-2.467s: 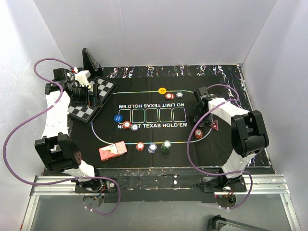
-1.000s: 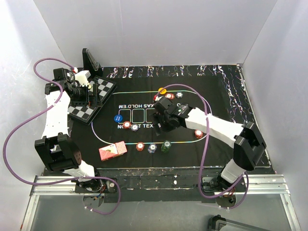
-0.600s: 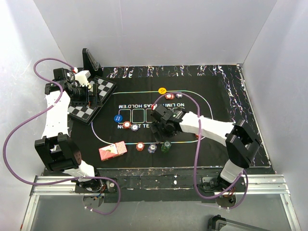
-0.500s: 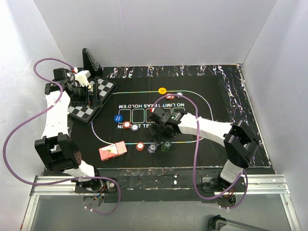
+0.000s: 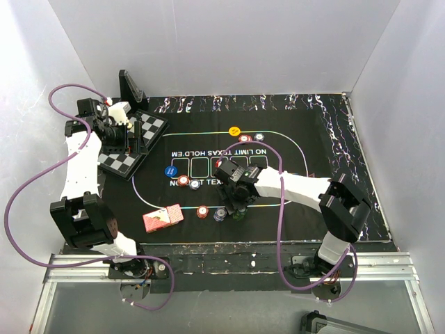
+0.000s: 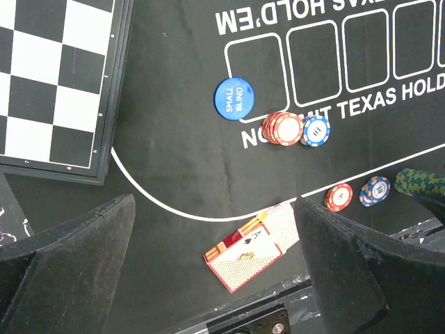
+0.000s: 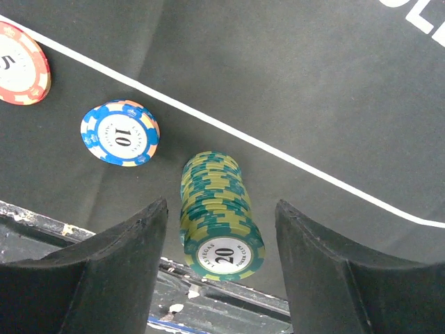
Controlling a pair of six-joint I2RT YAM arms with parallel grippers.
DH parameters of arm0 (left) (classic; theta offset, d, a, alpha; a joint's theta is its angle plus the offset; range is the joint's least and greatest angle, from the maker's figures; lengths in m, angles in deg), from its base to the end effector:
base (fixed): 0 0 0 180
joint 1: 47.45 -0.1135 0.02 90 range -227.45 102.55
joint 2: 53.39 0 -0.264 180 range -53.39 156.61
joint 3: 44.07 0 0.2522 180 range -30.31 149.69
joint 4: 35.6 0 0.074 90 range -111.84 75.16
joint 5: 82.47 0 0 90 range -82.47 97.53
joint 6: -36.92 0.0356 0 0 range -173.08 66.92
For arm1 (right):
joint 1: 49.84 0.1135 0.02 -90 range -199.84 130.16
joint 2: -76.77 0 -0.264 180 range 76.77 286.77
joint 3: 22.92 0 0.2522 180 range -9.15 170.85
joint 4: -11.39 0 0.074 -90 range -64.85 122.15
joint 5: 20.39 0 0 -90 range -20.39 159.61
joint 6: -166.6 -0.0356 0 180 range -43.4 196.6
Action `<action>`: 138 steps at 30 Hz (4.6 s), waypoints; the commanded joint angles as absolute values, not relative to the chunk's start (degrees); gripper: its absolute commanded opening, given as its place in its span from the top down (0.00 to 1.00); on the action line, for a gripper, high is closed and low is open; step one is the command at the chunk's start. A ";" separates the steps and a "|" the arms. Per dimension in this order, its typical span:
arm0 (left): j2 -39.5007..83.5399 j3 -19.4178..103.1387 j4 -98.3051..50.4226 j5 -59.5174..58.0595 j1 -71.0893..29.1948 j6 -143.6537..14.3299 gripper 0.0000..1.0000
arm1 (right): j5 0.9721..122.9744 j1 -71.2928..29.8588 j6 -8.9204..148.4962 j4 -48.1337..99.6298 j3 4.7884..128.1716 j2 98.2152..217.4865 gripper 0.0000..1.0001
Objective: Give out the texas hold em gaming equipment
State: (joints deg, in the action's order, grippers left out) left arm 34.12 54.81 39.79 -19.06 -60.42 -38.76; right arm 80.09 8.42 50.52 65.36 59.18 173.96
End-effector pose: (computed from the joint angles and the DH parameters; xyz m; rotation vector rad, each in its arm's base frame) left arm 0.2980 0.0523 0.3318 0.1698 2.5597 -0.4488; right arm 0.1820 0.2819 0.2080 -0.7162 2.6509 0.1540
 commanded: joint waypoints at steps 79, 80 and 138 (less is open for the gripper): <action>35.38 57.23 38.81 -20.51 -60.72 -37.70 0.00 | 73.48 8.69 61.31 73.84 111.43 209.75 0.97; 35.47 57.32 38.81 -20.42 -60.72 -37.61 0.00 | 73.66 8.34 61.31 73.76 111.61 209.40 0.97; 33.80 57.23 39.69 -20.07 -60.72 -37.70 0.00 | 82.79 10.98 60.88 72.27 91.86 184.80 0.25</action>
